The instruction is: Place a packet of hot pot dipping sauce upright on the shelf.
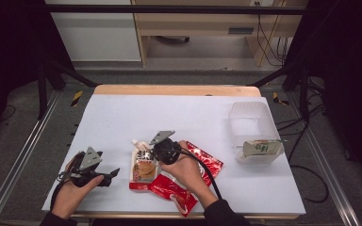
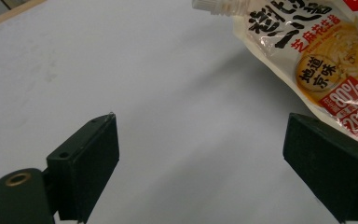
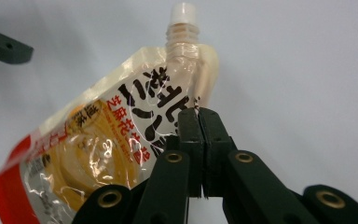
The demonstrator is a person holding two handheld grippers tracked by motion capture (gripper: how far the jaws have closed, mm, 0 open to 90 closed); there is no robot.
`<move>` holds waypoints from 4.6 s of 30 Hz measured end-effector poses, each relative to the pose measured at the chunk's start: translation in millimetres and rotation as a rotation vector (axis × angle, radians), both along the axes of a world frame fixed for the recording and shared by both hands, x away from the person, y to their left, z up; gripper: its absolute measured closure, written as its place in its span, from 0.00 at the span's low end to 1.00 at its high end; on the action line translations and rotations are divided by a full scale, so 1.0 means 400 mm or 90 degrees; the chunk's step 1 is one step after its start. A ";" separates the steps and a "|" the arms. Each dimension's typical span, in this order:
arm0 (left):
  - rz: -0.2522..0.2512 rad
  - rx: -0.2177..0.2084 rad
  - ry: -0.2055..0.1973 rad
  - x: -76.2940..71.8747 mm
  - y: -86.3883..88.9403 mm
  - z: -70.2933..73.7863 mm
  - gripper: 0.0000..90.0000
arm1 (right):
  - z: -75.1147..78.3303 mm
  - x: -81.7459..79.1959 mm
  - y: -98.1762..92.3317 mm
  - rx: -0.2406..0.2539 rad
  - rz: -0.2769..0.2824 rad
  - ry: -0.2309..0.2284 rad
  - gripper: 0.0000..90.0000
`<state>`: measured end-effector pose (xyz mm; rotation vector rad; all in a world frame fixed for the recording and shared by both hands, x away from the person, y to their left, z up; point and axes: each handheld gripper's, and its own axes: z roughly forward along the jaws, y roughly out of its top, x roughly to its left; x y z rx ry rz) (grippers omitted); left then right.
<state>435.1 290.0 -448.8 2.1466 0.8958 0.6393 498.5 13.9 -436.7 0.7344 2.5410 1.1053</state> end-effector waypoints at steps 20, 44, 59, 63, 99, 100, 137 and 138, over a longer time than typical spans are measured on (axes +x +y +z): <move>-0.001 -0.053 -0.015 -0.012 0.018 0.029 0.14 | 0.180 -0.001 0.006 0.025 0.041 -0.095 1.00; -0.103 -0.042 0.008 0.049 -0.065 0.158 0.15 | 0.213 -0.051 -0.066 0.063 0.070 -0.126 1.00; -0.147 -0.044 0.005 0.091 -0.115 0.229 0.22 | 0.224 -0.056 -0.066 0.079 0.077 -0.127 1.00; -0.158 -0.033 0.011 0.103 -0.126 0.235 0.22 | 0.226 -0.059 -0.063 0.079 0.085 -0.129 1.00; -0.226 -0.051 0.034 0.129 -0.143 0.284 0.79 | 0.211 -0.057 -0.067 0.080 0.079 -0.109 1.00; -0.228 -0.047 0.036 0.129 -0.145 0.287 0.79 | 0.210 -0.056 -0.067 0.079 0.080 -0.110 1.00; -0.314 0.025 0.050 0.098 -0.169 0.347 0.81 | 0.246 -0.039 -0.063 -0.050 0.135 -0.109 0.39; -0.314 0.024 0.049 0.097 -0.171 0.347 0.81 | 0.252 -0.036 -0.060 -0.058 0.144 -0.110 0.37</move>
